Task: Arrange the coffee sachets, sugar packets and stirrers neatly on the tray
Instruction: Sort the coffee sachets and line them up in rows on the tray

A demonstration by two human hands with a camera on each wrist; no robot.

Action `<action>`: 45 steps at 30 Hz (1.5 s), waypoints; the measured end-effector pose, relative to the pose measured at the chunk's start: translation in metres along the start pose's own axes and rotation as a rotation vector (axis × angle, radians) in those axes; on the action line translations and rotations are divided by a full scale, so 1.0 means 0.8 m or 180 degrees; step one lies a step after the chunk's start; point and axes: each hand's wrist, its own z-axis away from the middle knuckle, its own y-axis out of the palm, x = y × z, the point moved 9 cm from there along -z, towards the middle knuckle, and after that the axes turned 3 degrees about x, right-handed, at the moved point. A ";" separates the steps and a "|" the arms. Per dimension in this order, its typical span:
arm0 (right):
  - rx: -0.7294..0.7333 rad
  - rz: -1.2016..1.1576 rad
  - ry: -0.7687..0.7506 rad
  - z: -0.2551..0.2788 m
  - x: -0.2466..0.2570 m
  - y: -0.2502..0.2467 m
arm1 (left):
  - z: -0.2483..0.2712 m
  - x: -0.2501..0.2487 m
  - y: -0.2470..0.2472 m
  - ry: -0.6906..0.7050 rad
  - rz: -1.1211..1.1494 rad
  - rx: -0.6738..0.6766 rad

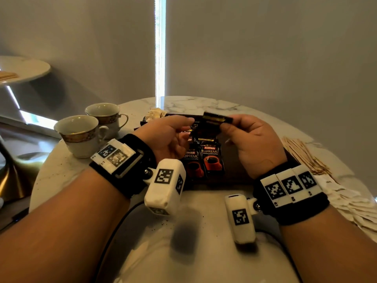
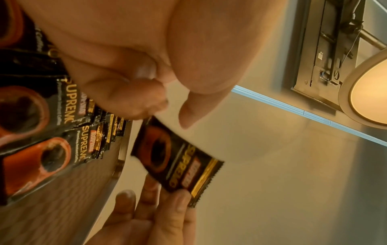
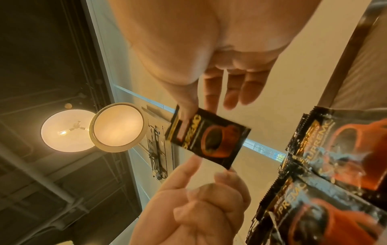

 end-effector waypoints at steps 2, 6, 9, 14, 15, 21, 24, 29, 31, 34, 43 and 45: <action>-0.0371 0.0126 0.0129 -0.005 -0.012 -0.021 | -0.001 -0.001 -0.003 -0.0033 0.0005 -0.0006; -0.0654 0.0351 0.0926 -0.010 -0.069 -0.048 | -0.002 0.000 0.002 -0.0064 -0.0029 0.0172; -0.0431 0.0736 0.1455 -0.010 -0.101 -0.048 | 0.000 0.005 0.009 -0.0141 -0.0152 0.0268; -0.0135 0.0775 0.1824 -0.006 -0.113 -0.039 | 0.001 0.004 0.010 -0.0134 -0.0246 0.0240; -0.0083 0.0772 0.1837 -0.006 -0.112 -0.037 | 0.001 0.004 0.009 -0.0123 -0.0273 0.0239; 0.0136 0.0673 0.1898 0.000 -0.113 -0.025 | -0.002 0.002 0.007 0.0000 -0.0394 0.0163; 0.0215 0.0728 0.1936 0.002 -0.112 -0.023 | -0.002 0.001 0.007 0.0023 -0.0410 0.0142; 0.0342 0.0768 0.2030 0.004 -0.113 -0.018 | -0.003 0.003 0.006 -0.0023 -0.0452 0.0114; 0.0376 0.0786 0.2064 0.005 -0.113 -0.016 | -0.003 0.004 0.005 -0.0047 -0.0464 0.0089; 0.0372 0.0806 0.2058 0.004 -0.111 -0.016 | -0.004 0.006 0.002 -0.0077 -0.0495 0.0034; -0.0282 0.0656 0.1918 -0.005 -0.102 -0.029 | 0.004 -0.023 -0.020 0.0358 -0.0203 -0.0230; -0.0201 0.0084 0.2117 -0.004 -0.106 -0.011 | 0.009 -0.042 -0.042 0.0658 -0.0089 -0.0469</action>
